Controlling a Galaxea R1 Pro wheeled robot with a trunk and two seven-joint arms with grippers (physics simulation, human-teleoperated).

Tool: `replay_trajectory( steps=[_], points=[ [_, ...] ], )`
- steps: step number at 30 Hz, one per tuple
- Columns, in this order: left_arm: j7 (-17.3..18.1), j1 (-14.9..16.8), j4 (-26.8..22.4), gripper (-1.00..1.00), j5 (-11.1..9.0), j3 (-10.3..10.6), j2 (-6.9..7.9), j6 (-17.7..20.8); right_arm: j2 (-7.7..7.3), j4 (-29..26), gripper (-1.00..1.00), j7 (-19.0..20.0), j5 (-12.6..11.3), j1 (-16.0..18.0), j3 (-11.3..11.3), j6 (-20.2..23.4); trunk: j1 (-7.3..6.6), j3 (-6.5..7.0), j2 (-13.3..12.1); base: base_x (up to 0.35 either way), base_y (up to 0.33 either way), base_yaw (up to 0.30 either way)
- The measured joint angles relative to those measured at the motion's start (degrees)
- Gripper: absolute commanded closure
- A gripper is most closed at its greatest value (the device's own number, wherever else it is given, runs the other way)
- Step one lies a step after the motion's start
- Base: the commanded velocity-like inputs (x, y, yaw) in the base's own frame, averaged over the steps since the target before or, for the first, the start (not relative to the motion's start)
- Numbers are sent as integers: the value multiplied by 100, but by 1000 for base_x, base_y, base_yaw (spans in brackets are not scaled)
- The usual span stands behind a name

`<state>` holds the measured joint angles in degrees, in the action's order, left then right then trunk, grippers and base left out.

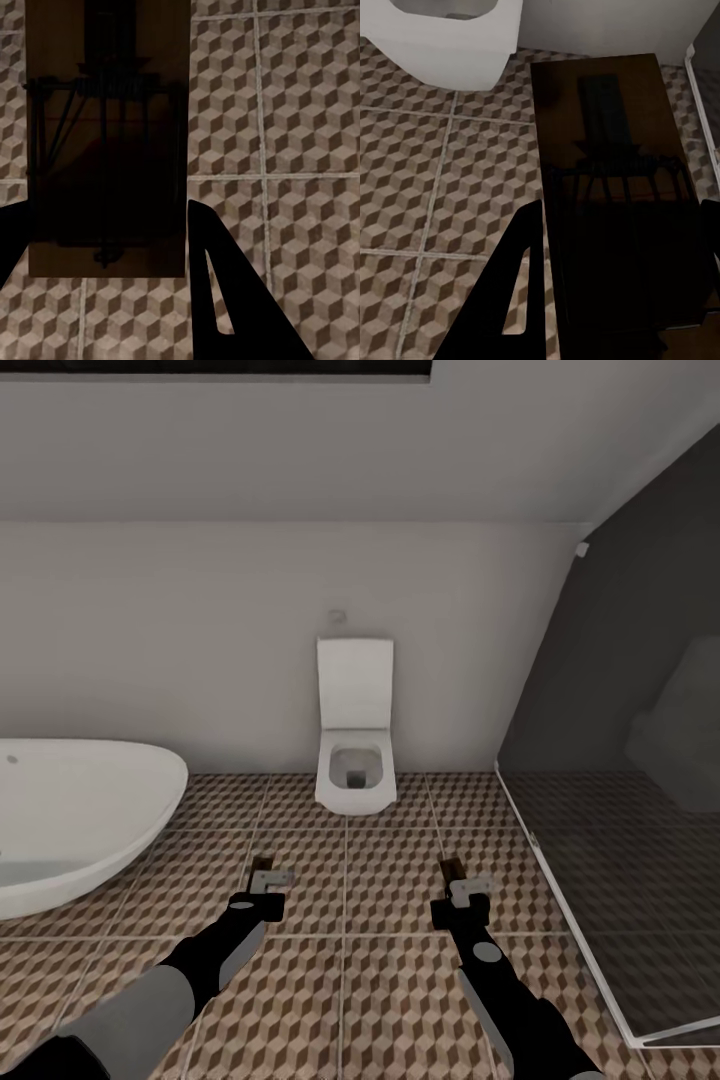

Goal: Take the four mousetraps from the cabinet in the bathroom and place them on the bathroom floor. Make sure all four end up on the same floor surface, and ensure that at least two of them are either under or directly next to the same bathroom sink.

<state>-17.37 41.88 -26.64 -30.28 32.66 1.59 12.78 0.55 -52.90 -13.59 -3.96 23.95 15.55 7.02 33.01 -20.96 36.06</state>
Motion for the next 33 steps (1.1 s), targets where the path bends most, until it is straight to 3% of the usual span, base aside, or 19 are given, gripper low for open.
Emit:
replay_trajectory(
  steps=[25,33],
  points=[
    [0,0,13,100,0,0,-10,0,-4,0,100,0,0,0,7,-3,550,-681,1005,0,0,0],
    [-7,1,111,100,-13,12,-116,-7,0,0,100,0,0,0,7,-4,726,-899,1326,0,0,0]
  ],
)
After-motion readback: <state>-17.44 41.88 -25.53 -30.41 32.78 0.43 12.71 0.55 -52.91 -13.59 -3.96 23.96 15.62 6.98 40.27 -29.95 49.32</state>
